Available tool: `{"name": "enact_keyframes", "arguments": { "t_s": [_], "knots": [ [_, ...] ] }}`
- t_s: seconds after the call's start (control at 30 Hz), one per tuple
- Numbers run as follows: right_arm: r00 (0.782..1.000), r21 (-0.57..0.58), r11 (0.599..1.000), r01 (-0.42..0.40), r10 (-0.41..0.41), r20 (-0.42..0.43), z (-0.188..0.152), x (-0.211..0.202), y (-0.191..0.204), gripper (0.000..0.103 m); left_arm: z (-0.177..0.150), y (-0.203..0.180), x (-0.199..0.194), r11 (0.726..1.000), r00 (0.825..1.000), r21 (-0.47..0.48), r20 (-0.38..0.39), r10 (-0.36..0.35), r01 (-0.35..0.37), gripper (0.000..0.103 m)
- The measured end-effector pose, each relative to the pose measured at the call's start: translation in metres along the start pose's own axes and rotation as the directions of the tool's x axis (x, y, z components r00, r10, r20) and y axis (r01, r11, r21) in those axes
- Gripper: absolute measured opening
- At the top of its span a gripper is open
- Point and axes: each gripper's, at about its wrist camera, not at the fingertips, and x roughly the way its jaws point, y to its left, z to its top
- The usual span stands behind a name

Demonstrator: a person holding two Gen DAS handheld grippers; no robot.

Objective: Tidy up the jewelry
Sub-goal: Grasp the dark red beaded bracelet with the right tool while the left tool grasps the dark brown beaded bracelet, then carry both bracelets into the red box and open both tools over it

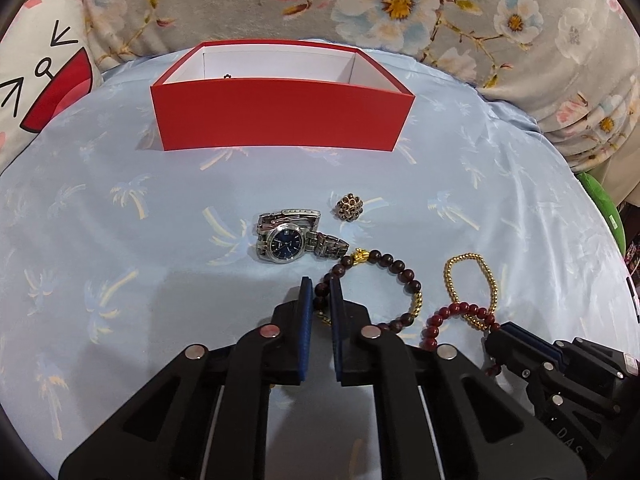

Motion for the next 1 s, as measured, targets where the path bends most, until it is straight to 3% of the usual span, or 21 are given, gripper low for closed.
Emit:
{"name": "enact_keyframes", "arguments": {
  "t_s": [0.5, 1.0],
  "knots": [
    [0.997, -0.003, 1.0, -0.027, 0.027, 0.068, 0.014, -0.038, 0.004, 0.007, 0.013, -0.001, -0.054, 0.999, 0.997, -0.015, 0.063, -0.044, 0.045, 0.007],
    [0.985, -0.08, 0.996, -0.031, 0.044, 0.166, 0.056, -0.065, 0.026, 0.007, 0.048, 0.012, -0.098, 1.0, 0.987, 0.0, 0.157, -0.02, 0.02, 0.007]
  ]
}}
